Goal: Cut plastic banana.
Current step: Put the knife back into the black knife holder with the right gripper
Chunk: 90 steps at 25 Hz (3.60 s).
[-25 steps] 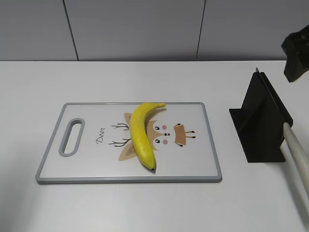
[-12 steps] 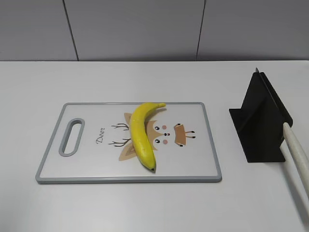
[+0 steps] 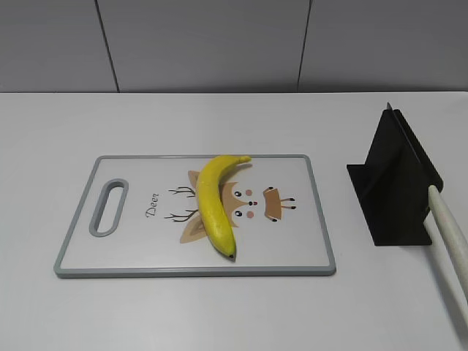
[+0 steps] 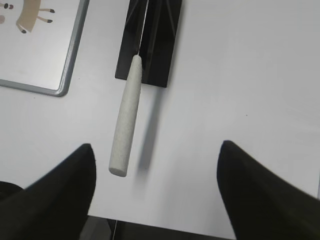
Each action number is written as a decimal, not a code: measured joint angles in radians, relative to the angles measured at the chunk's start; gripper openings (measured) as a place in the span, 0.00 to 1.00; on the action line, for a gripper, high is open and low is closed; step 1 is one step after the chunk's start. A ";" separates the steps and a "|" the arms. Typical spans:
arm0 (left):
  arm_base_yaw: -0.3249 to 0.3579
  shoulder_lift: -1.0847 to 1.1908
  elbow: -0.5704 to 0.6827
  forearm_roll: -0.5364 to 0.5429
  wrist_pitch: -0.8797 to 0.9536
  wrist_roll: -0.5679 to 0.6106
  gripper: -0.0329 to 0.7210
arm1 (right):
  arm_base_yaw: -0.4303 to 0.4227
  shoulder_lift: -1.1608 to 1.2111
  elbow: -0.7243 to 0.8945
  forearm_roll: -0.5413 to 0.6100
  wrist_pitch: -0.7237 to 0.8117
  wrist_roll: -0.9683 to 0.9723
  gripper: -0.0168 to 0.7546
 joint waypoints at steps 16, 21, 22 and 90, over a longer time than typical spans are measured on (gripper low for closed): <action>0.000 -0.393 0.190 0.007 0.002 0.002 0.82 | 0.000 -0.490 0.278 0.003 -0.019 -0.070 0.78; 0.000 -0.507 0.190 0.007 0.002 0.003 0.82 | 0.000 -0.638 0.328 0.005 0.022 -0.075 0.78; 0.000 -0.528 0.190 0.007 0.002 0.003 0.82 | 0.000 -0.664 0.339 0.010 0.037 -0.077 0.78; 0.000 -0.595 0.309 -0.002 -0.130 0.029 0.71 | -0.238 -0.918 0.406 0.103 -0.050 -0.172 0.78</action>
